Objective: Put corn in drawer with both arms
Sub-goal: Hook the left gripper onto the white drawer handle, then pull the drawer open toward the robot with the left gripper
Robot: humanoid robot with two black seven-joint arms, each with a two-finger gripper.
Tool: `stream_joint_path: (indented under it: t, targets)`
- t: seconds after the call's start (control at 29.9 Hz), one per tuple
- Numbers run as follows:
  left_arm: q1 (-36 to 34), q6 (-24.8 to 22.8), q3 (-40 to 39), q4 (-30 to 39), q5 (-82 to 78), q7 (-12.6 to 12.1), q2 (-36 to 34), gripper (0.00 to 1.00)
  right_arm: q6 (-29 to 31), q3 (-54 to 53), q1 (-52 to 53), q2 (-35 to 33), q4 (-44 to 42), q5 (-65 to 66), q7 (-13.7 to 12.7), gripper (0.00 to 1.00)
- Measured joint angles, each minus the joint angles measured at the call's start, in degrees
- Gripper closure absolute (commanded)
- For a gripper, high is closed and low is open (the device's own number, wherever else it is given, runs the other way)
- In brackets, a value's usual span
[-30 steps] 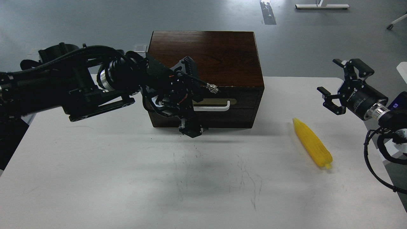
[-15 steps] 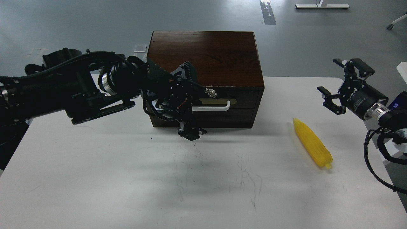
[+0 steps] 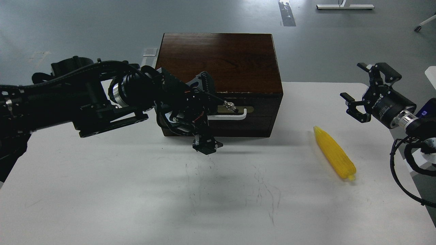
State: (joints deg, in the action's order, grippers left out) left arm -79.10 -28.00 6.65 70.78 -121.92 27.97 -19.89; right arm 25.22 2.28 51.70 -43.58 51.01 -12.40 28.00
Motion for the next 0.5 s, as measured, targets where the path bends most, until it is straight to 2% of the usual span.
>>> stream_joint_path:
  t: [0.5]
  targets:
    - [-0.9,0.0,2.0,8.9,0.0,0.0,-2.3,0.02,0.0,0.0,-0.1,-0.3,0.1,0.0,0.0,0.00]
